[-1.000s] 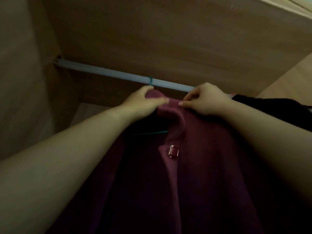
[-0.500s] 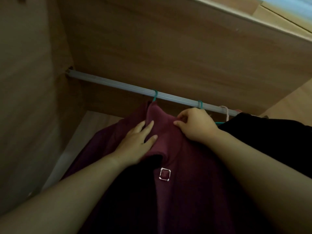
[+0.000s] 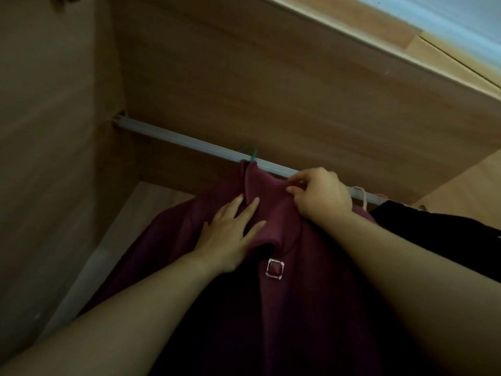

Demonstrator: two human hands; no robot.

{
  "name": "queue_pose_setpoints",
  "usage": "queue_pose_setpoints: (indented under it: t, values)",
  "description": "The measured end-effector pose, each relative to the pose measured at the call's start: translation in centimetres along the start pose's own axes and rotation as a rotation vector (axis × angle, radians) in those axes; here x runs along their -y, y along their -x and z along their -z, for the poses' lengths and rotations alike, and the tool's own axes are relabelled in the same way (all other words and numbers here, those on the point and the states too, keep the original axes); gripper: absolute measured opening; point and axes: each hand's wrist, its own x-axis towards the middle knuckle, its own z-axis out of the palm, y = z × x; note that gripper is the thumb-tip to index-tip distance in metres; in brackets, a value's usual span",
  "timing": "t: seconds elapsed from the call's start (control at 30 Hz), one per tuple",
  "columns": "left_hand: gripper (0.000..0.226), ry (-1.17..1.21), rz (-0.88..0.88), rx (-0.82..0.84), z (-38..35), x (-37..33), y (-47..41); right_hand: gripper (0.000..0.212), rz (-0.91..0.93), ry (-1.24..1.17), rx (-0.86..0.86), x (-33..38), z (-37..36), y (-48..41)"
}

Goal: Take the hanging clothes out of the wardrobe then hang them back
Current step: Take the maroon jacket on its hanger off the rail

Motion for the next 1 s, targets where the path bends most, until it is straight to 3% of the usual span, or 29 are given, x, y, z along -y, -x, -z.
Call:
queue_pose_setpoints:
  t: [0.23, 0.4, 0.6, 0.83, 1.0]
  values:
    - [0.048, 0.215, -0.025, -0.102, 2.0, -1.1, -1.2, 0.017, 0.018, 0.036, -0.059, -0.5, 1.9, 0.7]
    - [0.047, 0.106, -0.015, -0.071, 1.4, -1.2, 3.6, 0.014, -0.036, -0.033, 0.03, -2.0, 3.2, 5.8]
    - [0.059, 0.165, 0.001, -0.13, 1.0, -2.4, 11.0, 0.014, -0.027, -0.138, 0.102, -2.3, 4.5, 13.7]
    - [0.056, 0.016, -0.046, -0.049, 0.7, -3.8, 19.8, 0.017, -0.074, -0.208, 0.196, -2.8, 6.7, 21.9]
    - [0.057, 0.049, -0.078, -0.033, 1.2, -3.3, 24.6, 0.019, -0.083, -0.204, 0.198, -2.4, 7.9, 27.0]
